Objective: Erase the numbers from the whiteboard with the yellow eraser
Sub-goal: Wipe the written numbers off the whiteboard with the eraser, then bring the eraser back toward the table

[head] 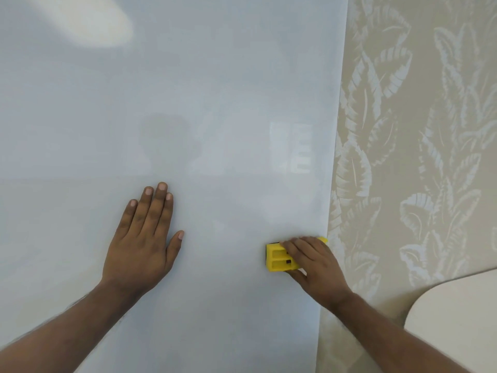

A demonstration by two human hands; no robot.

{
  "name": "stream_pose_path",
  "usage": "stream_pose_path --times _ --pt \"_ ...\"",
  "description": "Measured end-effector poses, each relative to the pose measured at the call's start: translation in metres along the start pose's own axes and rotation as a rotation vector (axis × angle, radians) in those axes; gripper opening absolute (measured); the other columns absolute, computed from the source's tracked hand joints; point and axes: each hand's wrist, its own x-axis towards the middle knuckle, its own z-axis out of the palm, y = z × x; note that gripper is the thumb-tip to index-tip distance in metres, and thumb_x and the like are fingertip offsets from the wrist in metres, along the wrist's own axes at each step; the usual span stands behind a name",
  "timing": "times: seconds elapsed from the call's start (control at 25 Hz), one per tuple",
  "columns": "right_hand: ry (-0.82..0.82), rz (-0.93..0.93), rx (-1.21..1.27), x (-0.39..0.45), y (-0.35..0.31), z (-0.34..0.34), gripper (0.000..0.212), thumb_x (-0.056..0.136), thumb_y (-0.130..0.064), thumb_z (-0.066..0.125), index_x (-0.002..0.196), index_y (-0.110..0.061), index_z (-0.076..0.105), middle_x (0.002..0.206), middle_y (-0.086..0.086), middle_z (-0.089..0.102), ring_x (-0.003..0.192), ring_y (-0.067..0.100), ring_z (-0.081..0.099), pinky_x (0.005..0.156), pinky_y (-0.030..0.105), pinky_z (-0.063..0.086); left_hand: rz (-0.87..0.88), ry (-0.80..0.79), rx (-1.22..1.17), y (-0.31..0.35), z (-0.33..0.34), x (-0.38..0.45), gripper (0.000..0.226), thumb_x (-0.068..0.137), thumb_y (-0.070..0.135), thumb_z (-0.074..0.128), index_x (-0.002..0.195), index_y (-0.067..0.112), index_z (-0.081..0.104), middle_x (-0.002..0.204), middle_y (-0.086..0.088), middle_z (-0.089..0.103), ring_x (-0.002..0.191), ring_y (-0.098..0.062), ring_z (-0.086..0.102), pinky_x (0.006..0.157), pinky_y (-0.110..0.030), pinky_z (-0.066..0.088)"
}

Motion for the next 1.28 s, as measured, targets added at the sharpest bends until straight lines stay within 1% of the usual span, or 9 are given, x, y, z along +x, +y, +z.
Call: stream_pose_path --times 0.12,0.32,0.52,0.68,0.72,0.84,0.92,1.04,1.28 --pt "-0.01 0.08 0.058 -0.025 -0.018 0.018 0.044 0.094 -0.04 0.057 0.131 -0.016 0.056 0.118 0.0 0.061 0.108 0.024 0.055 0.099 0.034 0.041 0.026 -0.013 -0.01 -0.003 -0.002 -0.002 0.071 0.103 0.041 0.034 0.159 0.0 0.019 0.17 -0.015 0.016 0.158 -0.03 0.013 0.128 -0.047 0.013" --pt "-0.185 0.038 0.023 -0.038 -0.023 0.016 0.045 0.089 -0.04 0.057 0.131 -0.021 0.054 0.118 -0.005 0.059 0.107 0.019 0.055 0.099 0.035 0.04 0.068 -0.066 -0.025 -0.008 -0.007 -0.004 0.07 0.104 0.04 0.034 0.159 0.0 0.019 0.17 -0.015 0.013 0.158 -0.03 0.013 0.128 -0.046 0.012" --pt "-0.239 0.084 0.044 -0.007 -0.037 -0.014 0.051 0.09 -0.047 0.056 0.134 -0.023 0.05 0.118 -0.01 0.057 0.103 0.016 0.055 0.096 0.025 0.036 0.042 -0.094 -0.166 0.005 -0.018 -0.007 0.074 0.1 0.044 0.039 0.158 0.001 0.025 0.169 -0.015 0.018 0.158 -0.029 0.015 0.127 -0.045 0.013" --pt "-0.232 0.075 0.078 0.037 -0.068 -0.026 0.062 0.089 -0.048 0.06 0.142 -0.021 0.042 0.119 -0.007 0.056 0.103 0.016 0.051 0.094 0.027 0.037 0.429 -0.165 -0.311 0.037 -0.013 -0.014 0.087 0.088 0.066 0.053 0.153 0.01 0.041 0.16 -0.008 0.043 0.15 -0.024 0.031 0.122 -0.04 0.021" --pt "-0.241 0.064 0.095 0.044 -0.077 -0.028 0.064 0.088 -0.047 0.063 0.142 -0.021 0.04 0.121 -0.007 0.056 0.104 0.016 0.051 0.095 0.028 0.038 0.465 -0.185 -0.34 0.048 -0.012 -0.014 0.09 0.082 0.07 0.056 0.15 0.013 0.043 0.154 -0.004 0.051 0.145 -0.021 0.037 0.12 -0.038 0.025" --pt "-0.246 0.056 0.146 0.052 -0.094 -0.037 0.066 0.086 -0.046 0.067 0.141 -0.022 0.04 0.123 -0.006 0.057 0.106 0.015 0.05 0.095 0.028 0.038 0.361 -0.167 -0.514 0.074 -0.015 -0.005 0.077 0.071 0.063 0.071 0.133 0.021 0.051 0.122 0.006 0.068 0.112 -0.011 0.057 0.1 -0.032 0.052" --pt "-0.245 0.064 0.142 0.052 -0.096 -0.048 0.066 0.087 -0.047 0.066 0.141 -0.021 0.04 0.121 -0.006 0.058 0.106 0.015 0.049 0.093 0.027 0.037 0.318 -0.153 -0.6 0.084 -0.019 0.003 0.058 0.077 0.06 0.062 0.123 0.025 0.054 0.108 0.01 0.07 0.096 -0.009 0.064 0.084 -0.026 0.058" --pt "-0.266 0.101 0.082 0.044 -0.083 -0.07 0.071 0.084 -0.041 0.071 0.143 -0.02 0.039 0.121 -0.004 0.058 0.108 0.015 0.048 0.093 0.026 0.035 0.306 -0.188 -0.658 0.095 -0.019 0.013 0.052 0.081 0.058 0.055 0.12 0.024 0.061 0.108 0.009 0.071 0.094 -0.011 0.069 0.083 -0.026 0.056" --pt "-0.311 0.234 -0.096 0.002 -0.048 -0.131 0.062 0.08 -0.044 0.073 0.131 -0.016 0.052 0.118 -0.001 0.061 0.105 0.021 0.054 0.089 0.035 0.047 0.308 -0.302 -0.755 0.147 -0.023 0.035 0.057 0.073 0.049 0.073 0.122 0.021 0.064 0.114 0.004 0.066 0.097 -0.018 0.068 0.084 -0.033 0.057"
